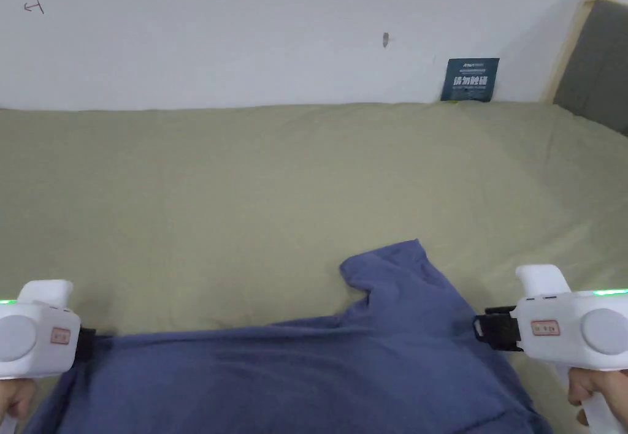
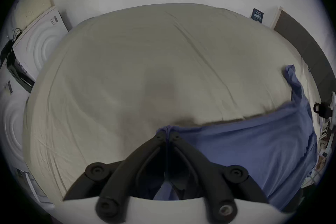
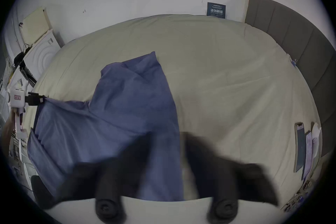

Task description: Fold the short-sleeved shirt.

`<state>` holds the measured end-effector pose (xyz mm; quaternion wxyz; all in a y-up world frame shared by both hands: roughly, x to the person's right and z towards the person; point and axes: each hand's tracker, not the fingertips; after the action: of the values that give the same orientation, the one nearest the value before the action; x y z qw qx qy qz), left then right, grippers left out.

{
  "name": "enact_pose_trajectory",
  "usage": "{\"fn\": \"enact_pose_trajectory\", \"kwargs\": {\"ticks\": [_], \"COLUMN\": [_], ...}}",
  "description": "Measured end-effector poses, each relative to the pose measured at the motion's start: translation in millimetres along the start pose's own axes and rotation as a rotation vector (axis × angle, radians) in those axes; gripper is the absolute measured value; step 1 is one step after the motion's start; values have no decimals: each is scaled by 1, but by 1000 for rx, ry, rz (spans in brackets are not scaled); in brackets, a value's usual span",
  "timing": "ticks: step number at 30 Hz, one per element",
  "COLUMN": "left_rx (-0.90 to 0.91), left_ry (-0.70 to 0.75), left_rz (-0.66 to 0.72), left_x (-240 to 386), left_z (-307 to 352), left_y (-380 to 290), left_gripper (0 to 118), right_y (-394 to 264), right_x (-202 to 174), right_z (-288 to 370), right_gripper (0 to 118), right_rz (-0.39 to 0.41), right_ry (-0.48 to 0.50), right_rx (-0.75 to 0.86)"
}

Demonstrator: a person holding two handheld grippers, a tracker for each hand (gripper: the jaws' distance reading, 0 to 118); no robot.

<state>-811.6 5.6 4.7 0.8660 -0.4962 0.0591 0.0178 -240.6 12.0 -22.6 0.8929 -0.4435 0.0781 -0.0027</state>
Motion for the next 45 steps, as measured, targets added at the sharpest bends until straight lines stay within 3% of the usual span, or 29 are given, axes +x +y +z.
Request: {"fn": "enact_pose_trajectory", "kwargs": {"ticks": [1,2,7,8,9,11,12,13,22,31,37,45], "left_rx": [-5,-7,-17,-16,-17,-18,-18,-18,28,155,205,209], "left_ry": [-8,-10,-26,-28,-32,-34,-36,-38,-91,-130,-153,-142], "left_rz": [14,18,27,31,34,31,26,20,27,14,13,-40], "left_x": [-2,-4,-9,-10,-10,-10,-10,-10,-29,-44,-52,-52], "left_z": [-1,-1,-6,-6,-8,-8,-8,-8,56,164,198,181], "left_y": [0,0,1,1,1,1,2,2,-20,-87,-158,-237], "left_gripper": [0,0,0,0,0,0,0,0,0,0,0,0], "right_y": [6,11,38,39,39,38,38,43,38,-29,-100,-177], "right_x": [1,1,1,0,-1,-4,-4,-4,-20,-31,-31,-23], "right_z": [-9,-18,-63,-70,-75,-78,-72,-66,51,168,207,202], "right_gripper": [109,118,117,109,87,67,42,3,2,2,2,2], "right_rz": [8,18,30,39,54,114,166,163,98,123,141,116], "right_ry": [9,21,1,-6,-3,-56,-40,-9,99,128,136,152], "right_rx": [-31,-71,-132,-150,-187,-204,-177,-188,-33,96,136,79]}}
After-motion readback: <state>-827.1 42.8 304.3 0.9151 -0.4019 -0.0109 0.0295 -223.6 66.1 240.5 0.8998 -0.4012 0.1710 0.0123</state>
